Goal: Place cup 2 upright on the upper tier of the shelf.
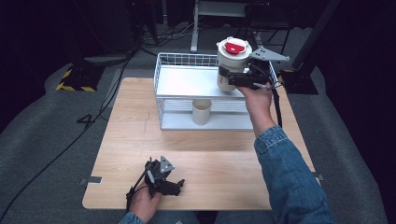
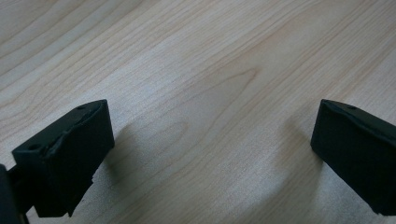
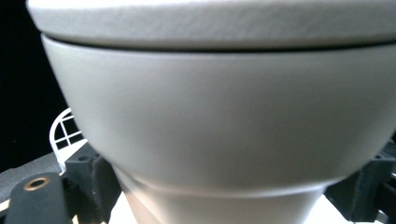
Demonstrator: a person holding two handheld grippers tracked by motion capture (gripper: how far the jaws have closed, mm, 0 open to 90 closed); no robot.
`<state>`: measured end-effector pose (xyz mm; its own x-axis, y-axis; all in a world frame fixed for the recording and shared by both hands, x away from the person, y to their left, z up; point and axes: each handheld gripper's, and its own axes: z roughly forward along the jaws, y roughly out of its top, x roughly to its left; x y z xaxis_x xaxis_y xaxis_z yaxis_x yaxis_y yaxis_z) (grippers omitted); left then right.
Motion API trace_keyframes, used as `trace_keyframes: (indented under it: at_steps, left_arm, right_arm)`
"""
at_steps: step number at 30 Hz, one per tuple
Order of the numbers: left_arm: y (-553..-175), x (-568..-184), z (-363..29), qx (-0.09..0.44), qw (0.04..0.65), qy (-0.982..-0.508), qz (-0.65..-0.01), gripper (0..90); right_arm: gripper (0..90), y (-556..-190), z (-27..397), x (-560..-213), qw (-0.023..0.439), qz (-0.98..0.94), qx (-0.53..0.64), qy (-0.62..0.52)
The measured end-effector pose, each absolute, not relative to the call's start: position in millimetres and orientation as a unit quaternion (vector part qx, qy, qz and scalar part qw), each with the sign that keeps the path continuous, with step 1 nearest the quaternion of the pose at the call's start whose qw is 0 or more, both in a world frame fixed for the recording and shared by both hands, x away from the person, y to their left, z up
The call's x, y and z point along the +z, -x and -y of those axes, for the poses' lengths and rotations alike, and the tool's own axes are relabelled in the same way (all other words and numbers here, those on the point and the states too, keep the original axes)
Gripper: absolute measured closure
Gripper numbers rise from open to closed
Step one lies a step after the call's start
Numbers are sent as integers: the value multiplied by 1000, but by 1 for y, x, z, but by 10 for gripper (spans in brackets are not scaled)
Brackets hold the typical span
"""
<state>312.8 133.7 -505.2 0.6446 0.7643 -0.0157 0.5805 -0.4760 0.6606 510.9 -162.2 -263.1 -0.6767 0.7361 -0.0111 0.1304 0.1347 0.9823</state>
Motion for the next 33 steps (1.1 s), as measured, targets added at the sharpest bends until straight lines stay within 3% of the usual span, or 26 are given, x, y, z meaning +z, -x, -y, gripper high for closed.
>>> trace_keyframes:
  at_steps: [33]
  left_arm:
    - [-312,-505,-134,143,323,-847,-398,0]
  right_arm:
    - [136,-543,134,-288,251,-715,572,-315]
